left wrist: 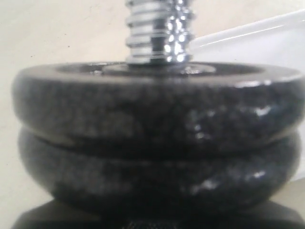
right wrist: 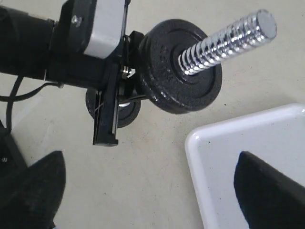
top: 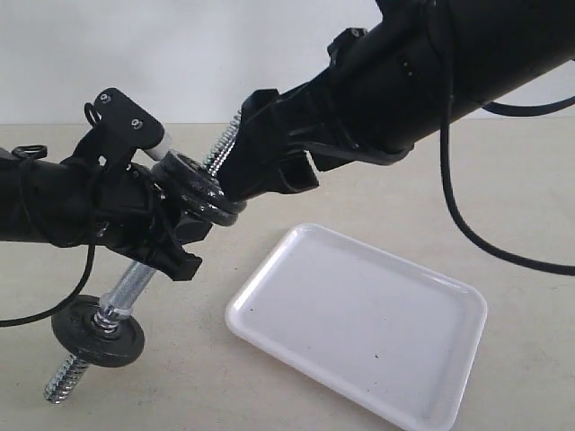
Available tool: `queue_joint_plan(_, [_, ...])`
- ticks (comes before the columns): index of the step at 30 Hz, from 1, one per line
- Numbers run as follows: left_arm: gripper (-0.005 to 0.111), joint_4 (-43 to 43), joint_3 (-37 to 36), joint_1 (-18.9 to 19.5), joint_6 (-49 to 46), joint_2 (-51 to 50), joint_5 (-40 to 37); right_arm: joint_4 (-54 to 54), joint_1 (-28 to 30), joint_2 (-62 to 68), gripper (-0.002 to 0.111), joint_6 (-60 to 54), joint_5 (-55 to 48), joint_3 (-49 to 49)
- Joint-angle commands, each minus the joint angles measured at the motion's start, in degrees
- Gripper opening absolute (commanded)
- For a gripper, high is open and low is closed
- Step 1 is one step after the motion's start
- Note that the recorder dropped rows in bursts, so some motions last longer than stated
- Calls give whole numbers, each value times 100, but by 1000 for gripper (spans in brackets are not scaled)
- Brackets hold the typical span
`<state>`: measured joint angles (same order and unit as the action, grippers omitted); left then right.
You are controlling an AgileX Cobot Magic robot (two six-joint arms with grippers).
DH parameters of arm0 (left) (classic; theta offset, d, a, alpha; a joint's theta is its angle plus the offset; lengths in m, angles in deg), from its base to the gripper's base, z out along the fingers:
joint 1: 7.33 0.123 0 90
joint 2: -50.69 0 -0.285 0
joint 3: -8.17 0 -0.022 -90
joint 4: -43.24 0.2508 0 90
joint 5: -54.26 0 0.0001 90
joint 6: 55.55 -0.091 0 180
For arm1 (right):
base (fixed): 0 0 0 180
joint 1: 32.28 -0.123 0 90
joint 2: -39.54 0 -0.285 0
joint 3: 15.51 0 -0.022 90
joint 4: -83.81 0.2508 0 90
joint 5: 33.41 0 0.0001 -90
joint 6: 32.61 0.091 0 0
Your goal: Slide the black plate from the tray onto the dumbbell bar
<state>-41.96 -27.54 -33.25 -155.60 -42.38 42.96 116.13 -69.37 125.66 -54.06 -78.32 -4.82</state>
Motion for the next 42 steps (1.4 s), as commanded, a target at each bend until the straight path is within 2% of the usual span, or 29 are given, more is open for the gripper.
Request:
queue_joint_plan(1, [4,-442,189,-4,397,266,41,-9,-9,-53,85,38,-120,-10])
queue_joint_plan(5, [4,-442,189,-4,706,266,414,-9,-9,-53,85,51,-356,-10])
queue_joint_plan(10, [4,-442,189,-4,776,266,425,-9,-9,-53,85,51,-510,-10])
queue_joint_plan(18, [4,-431,189,-4,797,75,856,-9,-9,-53,85,397,-865,-10])
queue_joint_plan(28, [4,-612,189,-4,930,-271,1389,-9,-9,-53,85,398,-828,3])
queue_joint_plan(35, [4,-626,189,-4,930,-356,1603,12,-9,-53,85,398,-218,759])
queue_joint_plan(37, [4,-626,189,-4,930,-456,1619,12,-9,-53,81,398,-4,962])
queue_joint_plan(42, [4,-626,189,-4,930,-719,1640,12,-9,-53,55,398,319,1303])
